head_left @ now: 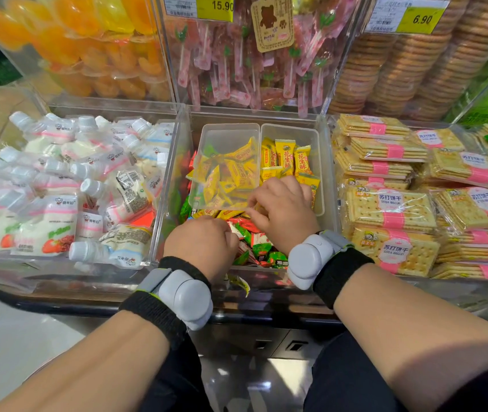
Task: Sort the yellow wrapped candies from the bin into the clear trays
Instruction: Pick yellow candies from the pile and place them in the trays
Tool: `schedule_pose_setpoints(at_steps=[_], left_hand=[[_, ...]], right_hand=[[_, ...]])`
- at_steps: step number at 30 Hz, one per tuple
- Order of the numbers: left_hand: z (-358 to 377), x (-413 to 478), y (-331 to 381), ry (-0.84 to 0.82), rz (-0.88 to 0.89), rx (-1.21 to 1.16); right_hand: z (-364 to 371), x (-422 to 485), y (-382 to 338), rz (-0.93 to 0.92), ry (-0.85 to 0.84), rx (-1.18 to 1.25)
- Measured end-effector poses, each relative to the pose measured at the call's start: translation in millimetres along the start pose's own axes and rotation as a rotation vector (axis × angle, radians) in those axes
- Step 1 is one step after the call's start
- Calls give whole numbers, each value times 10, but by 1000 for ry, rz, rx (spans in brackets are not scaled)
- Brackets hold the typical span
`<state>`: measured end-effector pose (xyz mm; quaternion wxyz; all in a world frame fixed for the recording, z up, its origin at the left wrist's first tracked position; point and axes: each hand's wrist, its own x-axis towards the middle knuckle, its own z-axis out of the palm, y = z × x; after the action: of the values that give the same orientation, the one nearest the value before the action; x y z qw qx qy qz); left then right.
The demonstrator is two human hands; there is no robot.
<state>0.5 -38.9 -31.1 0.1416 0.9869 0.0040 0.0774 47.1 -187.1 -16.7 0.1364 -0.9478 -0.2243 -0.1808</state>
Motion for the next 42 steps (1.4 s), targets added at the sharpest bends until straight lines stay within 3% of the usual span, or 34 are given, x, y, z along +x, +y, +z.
schedule_pose_setpoints(at_steps=[7,20,27,33,42], left_hand=[[48,38,-45,67,42,28],[77,167,-56,-252,-162,55],[14,116,-43,-213,-141,-48],[8,28,-35,47,64,-165],[7,76,-61,-125,67,-264]], right_hand=[[-26,-3,-12,25,34,32],[-35,-13,-13,40,63,50],[-38,-14,-4,28,63,54],[-30,-12,-3,33,65,65],[-39,-12,-3,26,45,65]])
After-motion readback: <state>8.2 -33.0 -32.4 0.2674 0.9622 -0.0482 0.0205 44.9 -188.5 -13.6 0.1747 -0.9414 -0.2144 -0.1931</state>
